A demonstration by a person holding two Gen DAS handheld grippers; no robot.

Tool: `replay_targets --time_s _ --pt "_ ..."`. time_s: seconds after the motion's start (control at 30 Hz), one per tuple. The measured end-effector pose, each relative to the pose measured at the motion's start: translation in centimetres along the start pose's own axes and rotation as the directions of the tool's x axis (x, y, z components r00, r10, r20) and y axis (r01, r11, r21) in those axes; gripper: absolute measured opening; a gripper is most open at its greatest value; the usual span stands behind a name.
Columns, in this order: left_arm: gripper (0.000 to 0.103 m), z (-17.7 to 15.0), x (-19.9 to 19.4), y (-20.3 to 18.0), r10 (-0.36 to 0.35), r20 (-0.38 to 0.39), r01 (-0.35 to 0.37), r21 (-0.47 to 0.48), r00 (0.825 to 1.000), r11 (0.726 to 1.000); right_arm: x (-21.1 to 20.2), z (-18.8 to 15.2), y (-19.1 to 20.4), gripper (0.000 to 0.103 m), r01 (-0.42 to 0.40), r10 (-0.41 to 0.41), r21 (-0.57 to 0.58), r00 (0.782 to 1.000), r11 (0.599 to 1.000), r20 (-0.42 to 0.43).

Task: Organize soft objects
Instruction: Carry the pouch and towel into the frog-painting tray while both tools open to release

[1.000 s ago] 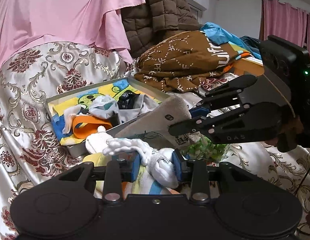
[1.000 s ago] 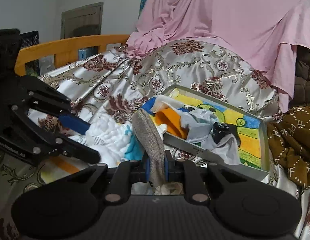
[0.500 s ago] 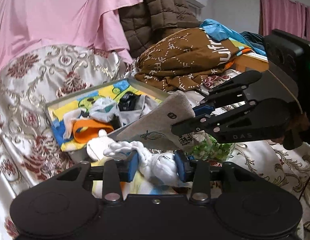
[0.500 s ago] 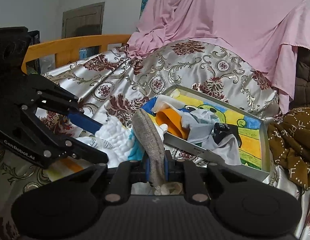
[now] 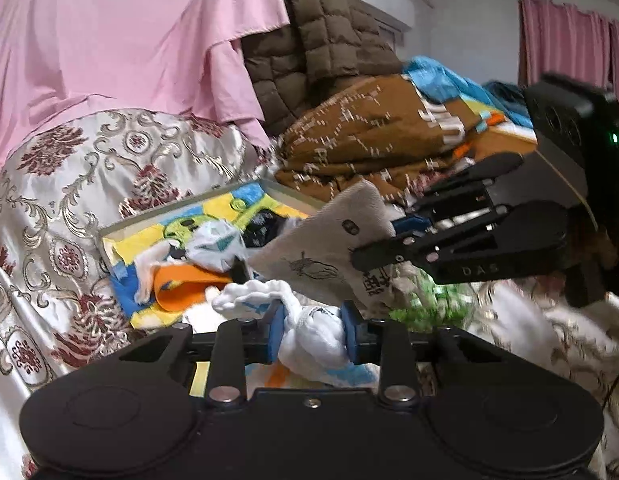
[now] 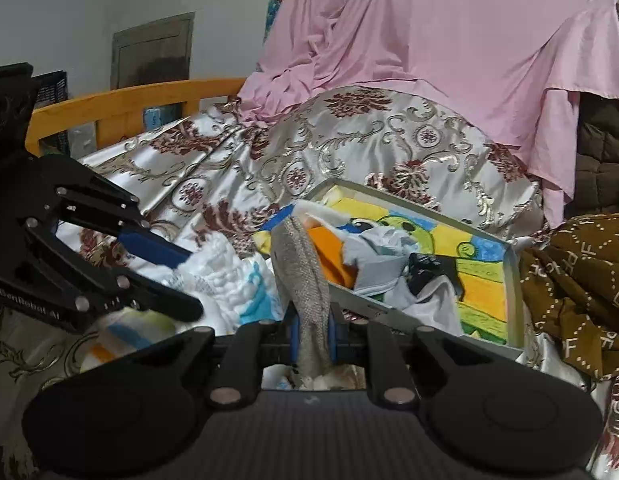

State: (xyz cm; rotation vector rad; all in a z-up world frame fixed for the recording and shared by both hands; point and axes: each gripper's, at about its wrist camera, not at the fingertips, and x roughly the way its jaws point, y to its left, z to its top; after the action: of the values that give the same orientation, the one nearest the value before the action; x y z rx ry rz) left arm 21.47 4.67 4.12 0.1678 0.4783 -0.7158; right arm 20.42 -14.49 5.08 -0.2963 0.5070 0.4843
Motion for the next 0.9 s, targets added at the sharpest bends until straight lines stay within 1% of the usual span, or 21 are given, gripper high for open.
replay_targets --time_s 0.17,0.23,0.33,0.43,0.53,0.67,0.8,0.9 --pt "0.032 2.3 -0.4 0.9 0.010 0.057 -0.009 -0.018 0.998 1.000 -0.5 1.4 -1.4 0.015 0.049 -0.050 0.023 0.999 0.999 0.018" --pt "0.032 3.6 -0.3 1.5 0.011 0.080 -0.008 -0.034 0.997 0.999 -0.6 2.3 -2.2 0.015 0.069 -0.070 0.037 0.997 0.997 0.023" --pt "0.032 5.7 0.0 2.5 0.032 0.124 -0.027 -0.036 0.992 0.999 -0.3 4.1 -3.5 0.015 0.112 -0.113 0.041 0.993 0.993 0.018" --pt "0.032 7.7 1.2 3.6 0.088 0.142 -0.081 -0.053 0.986 0.995 0.7 6.1 -5.0 0.015 0.156 -0.156 0.040 0.988 0.987 0.010" --pt "0.032 9.5 2.8 5.3 0.149 0.150 -0.135 -0.101 0.977 0.986 2.2 8.1 -6.6 0.015 0.203 -0.203 0.029 0.979 0.979 -0.002" --pt "0.032 11.4 4.5 7.3 0.219 0.188 -0.190 -0.162 0.957 0.968 4.4 10.8 -8.6 0.015 0.275 -0.275 0.020 0.961 0.961 -0.005" --pt "0.032 12.3 6.8 8.6 0.272 0.216 -0.232 -0.195 0.938 0.953 7.0 12.9 -9.5 0.015 0.365 -0.364 -0.070 0.931 0.929 0.019" --pt "0.032 12.2 8.6 9.9 0.284 0.210 -0.229 -0.253 0.935 0.940 9.0 13.6 -9.9 0.015 0.396 -0.396 -0.112 0.918 0.911 0.024"
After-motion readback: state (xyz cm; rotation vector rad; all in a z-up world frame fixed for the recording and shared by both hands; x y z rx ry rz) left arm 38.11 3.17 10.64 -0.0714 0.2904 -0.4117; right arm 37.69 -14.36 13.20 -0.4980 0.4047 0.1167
